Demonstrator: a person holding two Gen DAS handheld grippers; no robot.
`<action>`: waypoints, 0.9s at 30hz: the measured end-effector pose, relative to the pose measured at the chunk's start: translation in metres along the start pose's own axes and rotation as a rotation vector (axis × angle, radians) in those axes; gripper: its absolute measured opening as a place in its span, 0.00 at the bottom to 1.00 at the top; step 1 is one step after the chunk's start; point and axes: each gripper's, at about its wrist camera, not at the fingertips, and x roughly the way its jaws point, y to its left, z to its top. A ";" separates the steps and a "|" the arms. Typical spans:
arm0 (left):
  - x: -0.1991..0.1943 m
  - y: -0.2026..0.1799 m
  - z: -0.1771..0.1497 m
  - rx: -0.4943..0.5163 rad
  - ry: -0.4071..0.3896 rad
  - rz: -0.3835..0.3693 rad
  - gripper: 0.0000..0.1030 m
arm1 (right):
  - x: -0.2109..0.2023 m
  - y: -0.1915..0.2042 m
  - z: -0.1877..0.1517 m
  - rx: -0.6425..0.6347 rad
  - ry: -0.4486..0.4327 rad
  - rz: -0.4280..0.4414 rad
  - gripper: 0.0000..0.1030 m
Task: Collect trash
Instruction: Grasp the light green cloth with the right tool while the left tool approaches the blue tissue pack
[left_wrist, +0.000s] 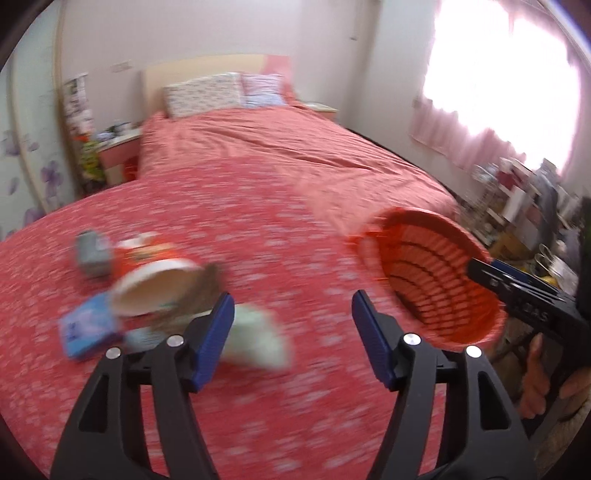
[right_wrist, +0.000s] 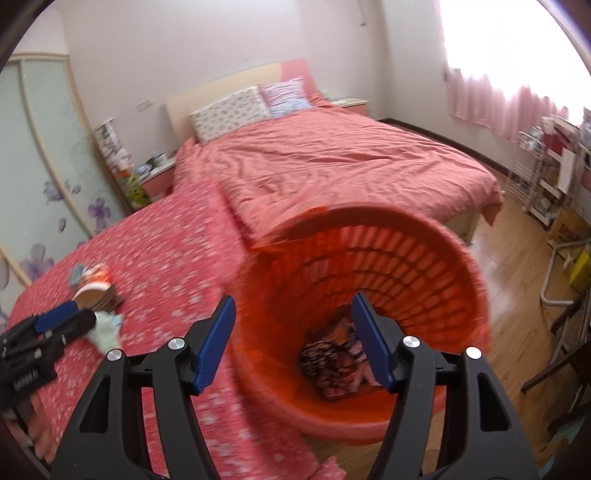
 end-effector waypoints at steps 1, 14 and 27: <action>-0.004 0.014 -0.002 -0.013 -0.004 0.028 0.65 | 0.002 0.012 -0.003 -0.020 0.009 0.014 0.63; -0.005 0.169 -0.032 -0.128 0.062 0.290 0.79 | 0.042 0.134 -0.026 -0.185 0.123 0.188 0.63; 0.034 0.170 -0.023 -0.014 0.088 0.275 0.85 | 0.083 0.186 -0.036 -0.271 0.218 0.186 0.38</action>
